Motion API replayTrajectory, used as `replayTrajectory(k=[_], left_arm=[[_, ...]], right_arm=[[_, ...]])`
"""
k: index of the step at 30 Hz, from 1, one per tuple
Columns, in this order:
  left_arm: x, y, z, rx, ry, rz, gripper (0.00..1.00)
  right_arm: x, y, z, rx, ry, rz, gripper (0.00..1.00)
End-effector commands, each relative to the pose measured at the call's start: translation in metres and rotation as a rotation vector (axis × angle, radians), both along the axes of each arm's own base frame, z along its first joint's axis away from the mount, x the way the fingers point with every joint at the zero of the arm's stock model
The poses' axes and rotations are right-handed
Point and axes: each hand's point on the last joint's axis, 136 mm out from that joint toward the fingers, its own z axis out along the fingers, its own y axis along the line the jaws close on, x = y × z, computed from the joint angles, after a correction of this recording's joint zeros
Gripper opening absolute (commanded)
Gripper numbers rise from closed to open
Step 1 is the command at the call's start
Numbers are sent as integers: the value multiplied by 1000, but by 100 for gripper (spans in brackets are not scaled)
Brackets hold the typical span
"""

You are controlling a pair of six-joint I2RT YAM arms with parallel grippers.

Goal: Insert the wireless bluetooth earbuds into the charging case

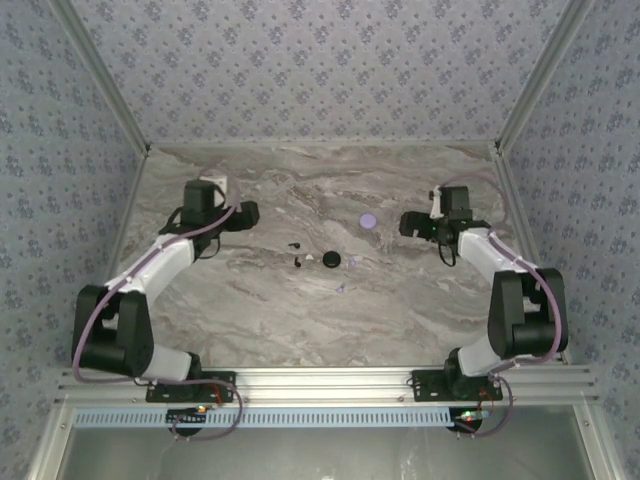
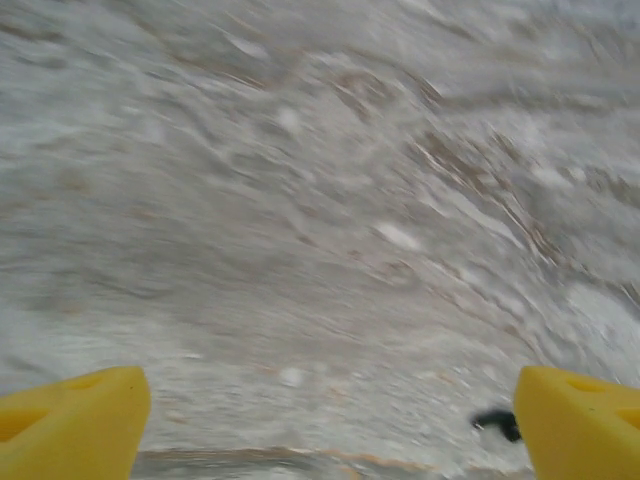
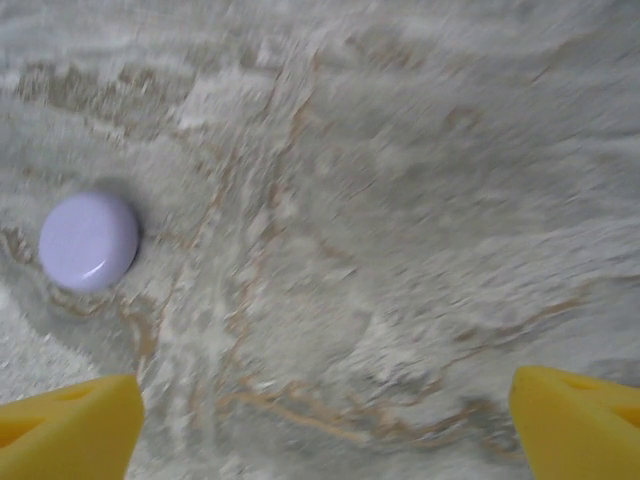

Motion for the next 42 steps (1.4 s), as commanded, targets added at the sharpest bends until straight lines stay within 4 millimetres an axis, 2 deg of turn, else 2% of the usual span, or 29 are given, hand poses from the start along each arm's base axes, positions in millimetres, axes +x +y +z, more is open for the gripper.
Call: replayTrajectory(k=[1,7,9,10,13,14,16,23,34,42], left_arm=[[-2,-41,-4,4,93,-107,88],[21,-118,-13,0,158,-263,73],[29,-139,-20,-5,188,-300,69],[31,-150,-24,-7,202,-322,67],[39,-173,-33,-18,233,-362,61],[41,-179,-38,-25,247,-371,59],[44,-189,-45,-32,269,-386,58],[45,-203,-64,-41,328,-410,51],[34,-191,-81,-2,361,-391,49],[29,-184,-86,9,368,-378,48]], right_arm=[[-6,26,-6,47,100,62,90],[6,51,-18,66,156,85,73],[11,55,-22,73,177,81,64],[13,57,-24,75,187,82,55],[21,61,-30,75,221,73,42],[20,61,-36,71,243,72,39],[32,66,-32,73,233,80,37],[46,76,-49,67,291,93,34],[63,99,-66,67,342,152,32],[71,132,-67,90,351,267,32]])
